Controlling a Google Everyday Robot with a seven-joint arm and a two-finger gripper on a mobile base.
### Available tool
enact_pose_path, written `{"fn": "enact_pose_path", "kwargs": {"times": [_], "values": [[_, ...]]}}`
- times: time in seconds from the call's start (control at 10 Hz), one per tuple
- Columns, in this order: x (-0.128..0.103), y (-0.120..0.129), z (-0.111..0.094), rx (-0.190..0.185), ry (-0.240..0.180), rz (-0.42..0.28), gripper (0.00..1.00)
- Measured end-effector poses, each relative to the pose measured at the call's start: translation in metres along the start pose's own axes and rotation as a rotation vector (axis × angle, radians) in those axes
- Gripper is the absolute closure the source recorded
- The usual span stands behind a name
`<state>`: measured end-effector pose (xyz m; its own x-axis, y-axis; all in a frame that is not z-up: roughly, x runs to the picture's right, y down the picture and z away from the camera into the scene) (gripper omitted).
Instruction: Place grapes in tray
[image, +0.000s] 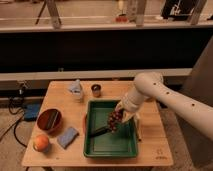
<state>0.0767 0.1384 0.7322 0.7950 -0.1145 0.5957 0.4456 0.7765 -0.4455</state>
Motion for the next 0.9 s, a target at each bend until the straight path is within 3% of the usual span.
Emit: {"fn": "enact_pose_path", "kwargs": {"times": [0.6,0.9], "values": [[-0.02,0.013,-0.007,0.011,0.009,-0.109,0.23],[-0.017,0.02,-0.02,0.034,0.017,-0.119,0.2]]}}
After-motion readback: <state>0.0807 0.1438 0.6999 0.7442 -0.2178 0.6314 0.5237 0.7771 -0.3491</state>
